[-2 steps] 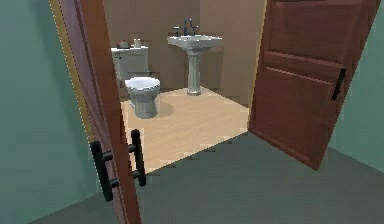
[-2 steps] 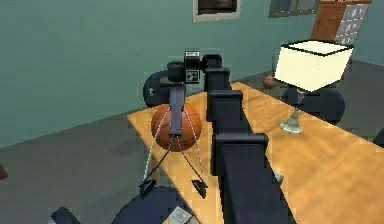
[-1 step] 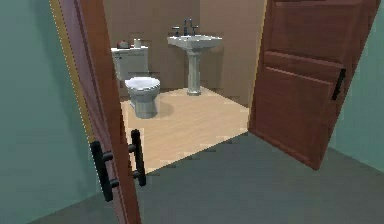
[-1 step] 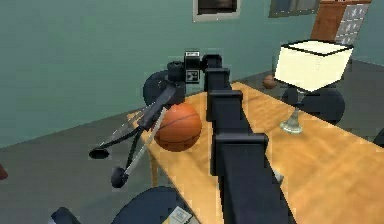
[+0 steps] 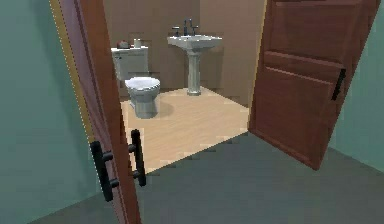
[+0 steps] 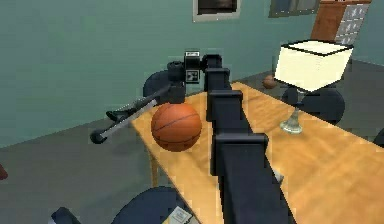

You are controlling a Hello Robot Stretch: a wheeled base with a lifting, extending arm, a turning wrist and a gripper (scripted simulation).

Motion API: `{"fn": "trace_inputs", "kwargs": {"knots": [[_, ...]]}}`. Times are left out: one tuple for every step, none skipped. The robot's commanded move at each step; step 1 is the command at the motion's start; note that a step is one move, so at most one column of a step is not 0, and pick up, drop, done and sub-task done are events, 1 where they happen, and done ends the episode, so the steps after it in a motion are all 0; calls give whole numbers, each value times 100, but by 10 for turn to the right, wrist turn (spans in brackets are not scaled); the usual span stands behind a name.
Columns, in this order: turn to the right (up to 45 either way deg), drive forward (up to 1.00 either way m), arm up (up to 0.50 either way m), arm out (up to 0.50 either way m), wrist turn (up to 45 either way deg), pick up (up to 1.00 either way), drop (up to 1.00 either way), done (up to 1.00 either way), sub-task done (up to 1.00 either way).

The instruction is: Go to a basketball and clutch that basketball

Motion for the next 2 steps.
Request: {"fn": "trace_inputs", "kwargs": {"knots": [[0,0,0,0,450,0,0,0,0],[0,0,0,0,330,0,0,0,0]]}}
